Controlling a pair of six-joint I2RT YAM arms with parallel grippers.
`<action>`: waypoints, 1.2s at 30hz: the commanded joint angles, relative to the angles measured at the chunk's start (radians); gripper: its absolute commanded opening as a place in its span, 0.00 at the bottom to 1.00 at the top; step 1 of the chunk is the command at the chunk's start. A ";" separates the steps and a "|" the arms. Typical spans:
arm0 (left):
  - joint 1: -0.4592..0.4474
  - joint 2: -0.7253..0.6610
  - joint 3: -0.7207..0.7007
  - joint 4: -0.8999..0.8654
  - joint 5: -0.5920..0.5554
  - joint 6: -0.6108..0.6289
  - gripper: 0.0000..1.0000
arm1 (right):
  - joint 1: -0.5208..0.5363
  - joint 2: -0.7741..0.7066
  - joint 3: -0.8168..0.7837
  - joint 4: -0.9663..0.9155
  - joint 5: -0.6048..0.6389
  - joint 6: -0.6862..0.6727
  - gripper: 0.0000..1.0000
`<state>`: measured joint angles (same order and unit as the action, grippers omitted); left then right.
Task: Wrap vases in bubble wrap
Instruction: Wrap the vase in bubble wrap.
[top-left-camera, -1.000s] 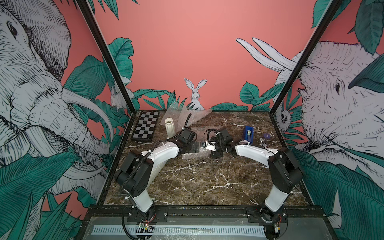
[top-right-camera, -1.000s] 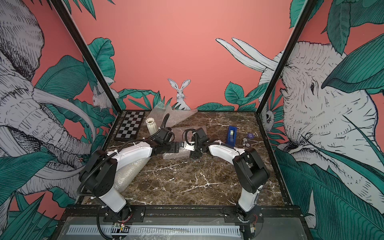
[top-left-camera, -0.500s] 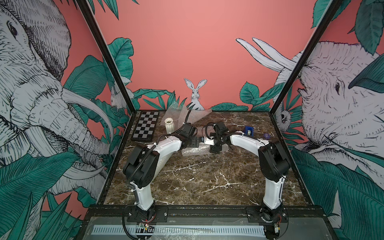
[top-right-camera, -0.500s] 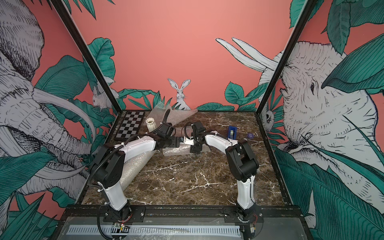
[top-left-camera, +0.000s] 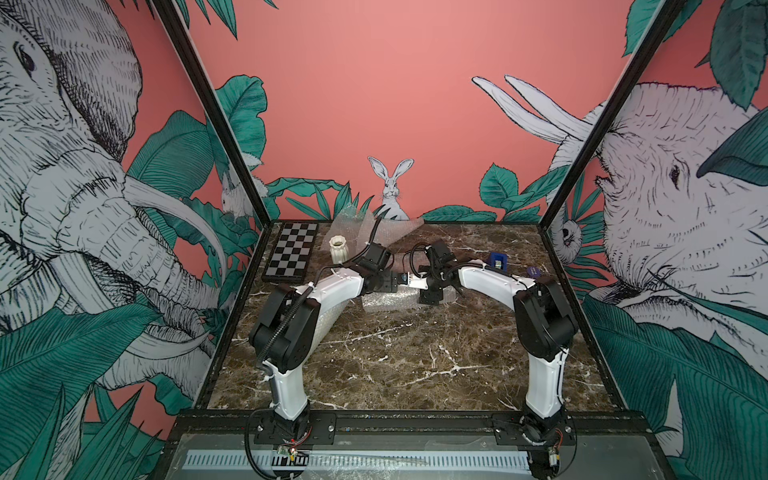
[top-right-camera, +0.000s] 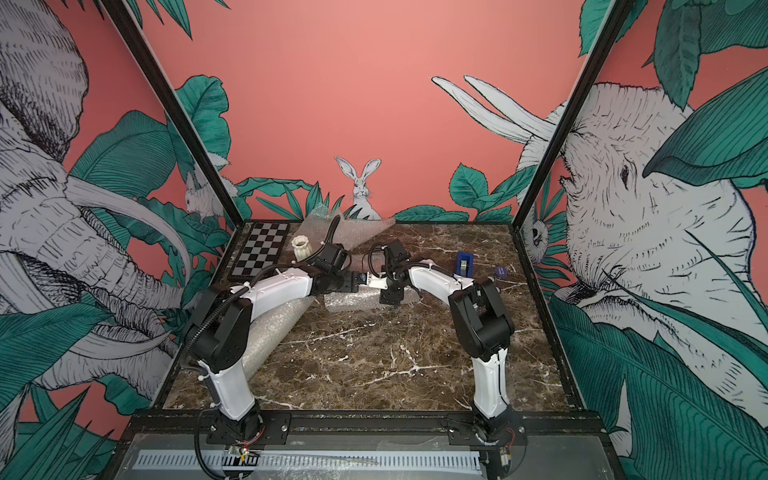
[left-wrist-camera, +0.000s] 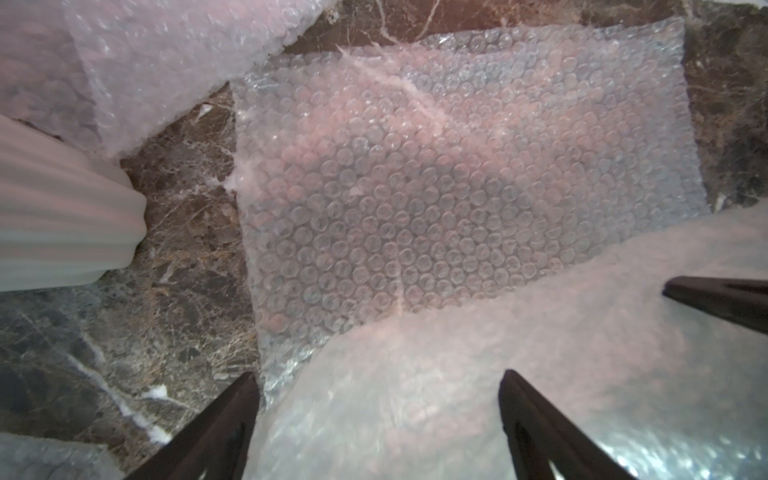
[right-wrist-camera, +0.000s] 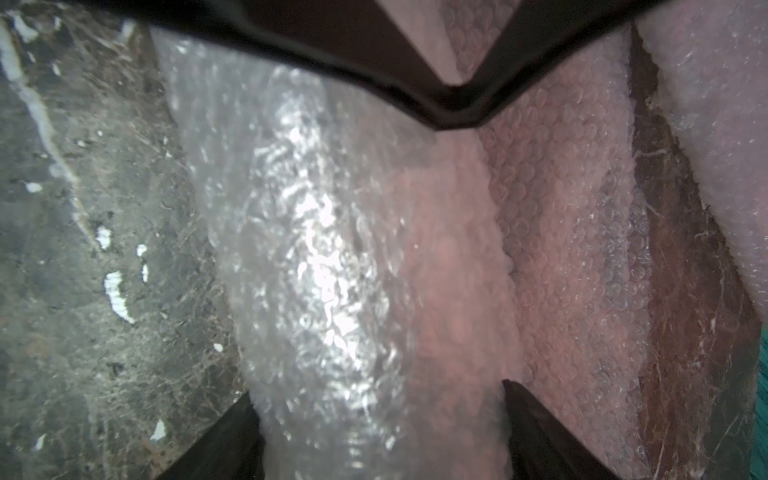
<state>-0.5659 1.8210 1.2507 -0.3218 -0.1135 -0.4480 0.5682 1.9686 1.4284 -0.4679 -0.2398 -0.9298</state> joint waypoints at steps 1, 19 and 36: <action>0.005 -0.110 0.020 -0.075 -0.025 -0.008 0.91 | 0.022 -0.023 -0.097 -0.082 0.009 0.098 0.80; 0.007 -0.338 -0.211 -0.044 -0.080 -0.113 0.93 | 0.169 -0.106 -0.181 -0.050 0.273 0.778 0.74; 0.006 -0.169 -0.131 0.052 0.078 -0.120 0.93 | 0.180 -0.144 -0.312 0.116 0.124 1.496 0.68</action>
<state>-0.5640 1.6444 1.0824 -0.3000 -0.0734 -0.5575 0.7334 1.7874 1.1889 -0.3050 -0.0528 0.3790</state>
